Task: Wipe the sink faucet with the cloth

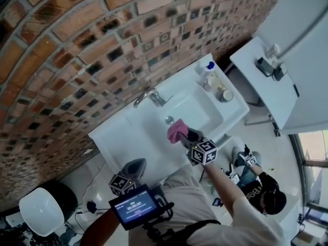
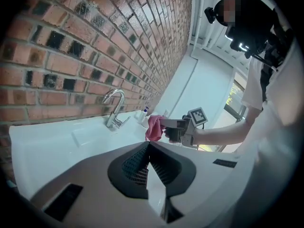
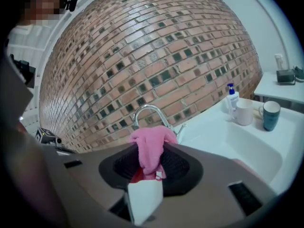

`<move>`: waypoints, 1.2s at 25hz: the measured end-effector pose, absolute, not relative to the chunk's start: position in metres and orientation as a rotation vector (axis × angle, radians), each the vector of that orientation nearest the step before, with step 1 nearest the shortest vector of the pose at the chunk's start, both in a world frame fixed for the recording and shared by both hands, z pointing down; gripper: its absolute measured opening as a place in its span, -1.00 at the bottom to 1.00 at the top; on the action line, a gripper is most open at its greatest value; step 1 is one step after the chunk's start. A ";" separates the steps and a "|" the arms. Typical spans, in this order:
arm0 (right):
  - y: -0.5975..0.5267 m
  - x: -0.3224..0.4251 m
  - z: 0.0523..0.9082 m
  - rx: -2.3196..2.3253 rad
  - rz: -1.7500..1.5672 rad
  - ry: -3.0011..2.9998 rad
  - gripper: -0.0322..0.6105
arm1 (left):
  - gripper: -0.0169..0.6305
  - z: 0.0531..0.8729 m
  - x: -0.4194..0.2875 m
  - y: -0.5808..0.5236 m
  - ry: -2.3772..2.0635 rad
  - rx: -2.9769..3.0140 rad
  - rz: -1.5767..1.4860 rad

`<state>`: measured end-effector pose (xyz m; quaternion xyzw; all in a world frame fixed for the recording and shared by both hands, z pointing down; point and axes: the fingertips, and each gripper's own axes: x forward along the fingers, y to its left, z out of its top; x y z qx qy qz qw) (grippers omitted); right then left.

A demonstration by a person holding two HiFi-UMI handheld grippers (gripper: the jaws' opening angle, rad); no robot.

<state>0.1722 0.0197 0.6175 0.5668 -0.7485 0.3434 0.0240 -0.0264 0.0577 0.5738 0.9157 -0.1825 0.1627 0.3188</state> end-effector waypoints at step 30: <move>-0.120 0.170 0.800 1.599 1.258 -2.119 -0.46 | -0.94 0.578 -0.006 0.017 -0.778 2.339 0.389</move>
